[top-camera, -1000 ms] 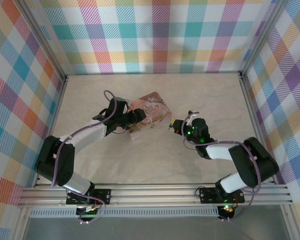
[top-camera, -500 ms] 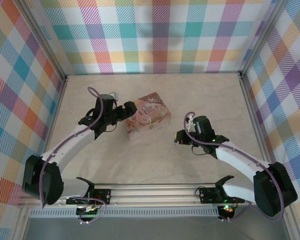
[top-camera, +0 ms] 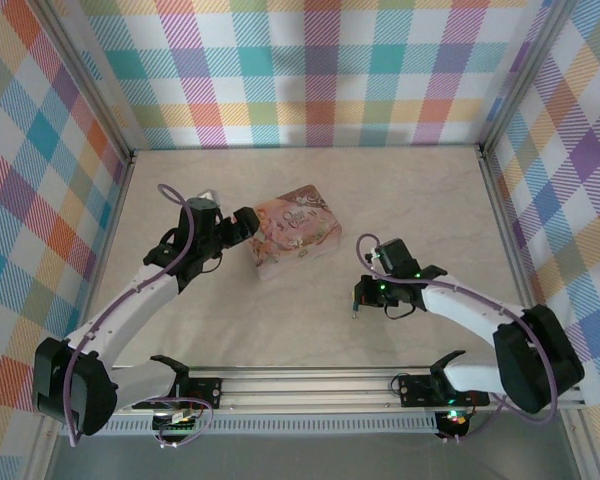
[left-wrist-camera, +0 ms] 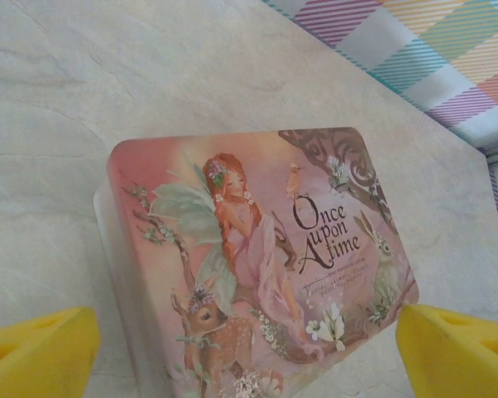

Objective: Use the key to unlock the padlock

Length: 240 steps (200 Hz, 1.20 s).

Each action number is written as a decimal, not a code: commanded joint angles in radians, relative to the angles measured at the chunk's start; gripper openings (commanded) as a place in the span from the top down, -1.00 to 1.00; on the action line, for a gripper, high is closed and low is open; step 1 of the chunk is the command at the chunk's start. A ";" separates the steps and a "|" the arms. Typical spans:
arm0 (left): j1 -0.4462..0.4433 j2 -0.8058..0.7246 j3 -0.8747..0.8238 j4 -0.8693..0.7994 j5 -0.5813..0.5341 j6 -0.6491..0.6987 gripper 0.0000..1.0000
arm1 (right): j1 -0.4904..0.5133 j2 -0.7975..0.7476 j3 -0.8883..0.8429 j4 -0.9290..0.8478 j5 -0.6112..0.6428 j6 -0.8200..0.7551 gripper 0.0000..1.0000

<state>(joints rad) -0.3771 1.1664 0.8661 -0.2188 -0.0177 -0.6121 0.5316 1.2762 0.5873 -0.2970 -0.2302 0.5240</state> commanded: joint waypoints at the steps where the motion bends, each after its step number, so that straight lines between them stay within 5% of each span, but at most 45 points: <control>1: 0.007 -0.029 -0.016 -0.022 -0.021 0.015 -0.84 | 0.012 0.027 0.014 0.030 -0.020 -0.020 1.00; 131: 0.010 -0.040 -0.027 -0.037 -0.033 0.015 -0.85 | 0.028 0.144 0.009 0.103 -0.010 -0.014 1.00; 240: 0.012 -0.047 -0.029 -0.043 -0.042 0.015 -0.86 | 0.030 0.100 0.029 0.076 0.028 -0.036 0.74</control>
<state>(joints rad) -0.3759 1.1469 0.8532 -0.2386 -0.0402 -0.6121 0.5564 1.4090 0.5877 -0.2001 -0.2203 0.5133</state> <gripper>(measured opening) 0.930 0.129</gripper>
